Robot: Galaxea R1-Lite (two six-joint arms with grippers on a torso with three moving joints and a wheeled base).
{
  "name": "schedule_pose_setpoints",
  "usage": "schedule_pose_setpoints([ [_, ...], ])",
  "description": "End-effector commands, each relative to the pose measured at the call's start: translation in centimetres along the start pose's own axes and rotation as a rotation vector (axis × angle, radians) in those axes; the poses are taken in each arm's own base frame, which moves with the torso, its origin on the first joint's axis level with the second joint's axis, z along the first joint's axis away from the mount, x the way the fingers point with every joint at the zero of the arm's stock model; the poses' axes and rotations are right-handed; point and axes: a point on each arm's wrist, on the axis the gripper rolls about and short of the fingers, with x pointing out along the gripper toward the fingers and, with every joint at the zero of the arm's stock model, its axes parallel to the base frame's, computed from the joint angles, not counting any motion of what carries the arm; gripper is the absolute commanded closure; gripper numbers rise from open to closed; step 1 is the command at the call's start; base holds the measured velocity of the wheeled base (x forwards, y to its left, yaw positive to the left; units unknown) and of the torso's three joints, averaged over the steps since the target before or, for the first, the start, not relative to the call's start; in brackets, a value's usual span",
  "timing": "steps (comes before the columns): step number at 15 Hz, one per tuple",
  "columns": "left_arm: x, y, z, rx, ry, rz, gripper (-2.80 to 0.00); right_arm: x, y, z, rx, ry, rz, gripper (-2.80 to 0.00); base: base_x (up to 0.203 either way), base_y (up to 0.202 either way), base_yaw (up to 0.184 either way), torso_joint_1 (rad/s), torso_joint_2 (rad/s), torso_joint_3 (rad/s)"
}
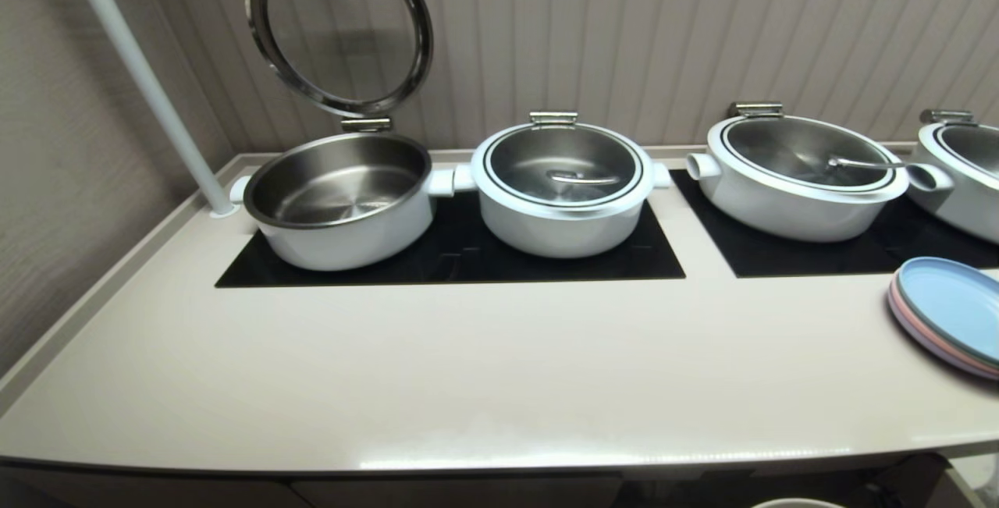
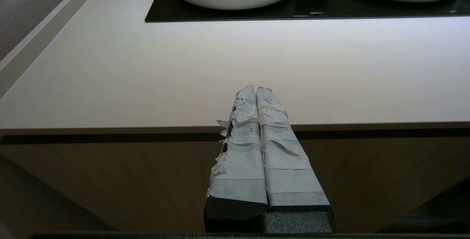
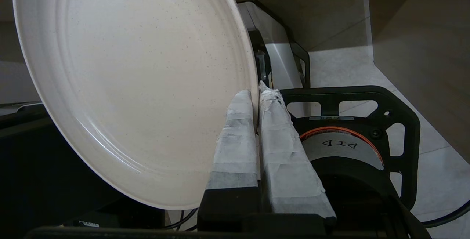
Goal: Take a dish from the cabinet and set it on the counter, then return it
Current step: Put it back into the cabinet
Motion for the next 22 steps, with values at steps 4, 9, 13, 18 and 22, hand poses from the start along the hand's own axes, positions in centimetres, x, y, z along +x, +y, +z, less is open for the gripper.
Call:
schedule_pose_setpoints([
  [4, 0.00, 0.00, 0.00, -0.001, 0.000, 0.000, 0.00, 0.02, -0.01, -0.03, 0.003, 0.006, -0.001, 0.00, 0.000, 0.000, 0.000, 0.000, 0.00, 0.000],
  [9, 0.00, 0.00, 0.01, -0.001, -0.001, 0.000, 0.00, 0.01, -0.01, -0.05, 0.002, 0.005, 0.000, 0.00, -0.155, 0.000, 0.000, 0.000, 0.00, 0.003],
  [13, 0.00, 0.00, 0.00, -0.001, 0.000, 0.000, 0.00, 0.04, -0.02, -0.06, 0.002, 0.008, -0.001, 0.00, -0.023, 0.000, 0.001, -0.003, 0.00, 0.002],
  [18, 0.00, 0.00, 0.00, -0.001, 0.000, 0.000, 0.00, 0.00, 0.02, 0.02, 0.000, 0.005, 0.000, 0.00, 0.000, 0.000, 0.000, 0.000, 0.00, 0.000],
  [22, 0.00, 0.00, 0.00, 0.000, 0.000, 0.000, 0.00, -0.19, 0.13, 0.22, 0.000, -0.003, 0.003, 0.00, 0.000, 0.000, 0.000, 0.000, 0.00, 0.000],
])
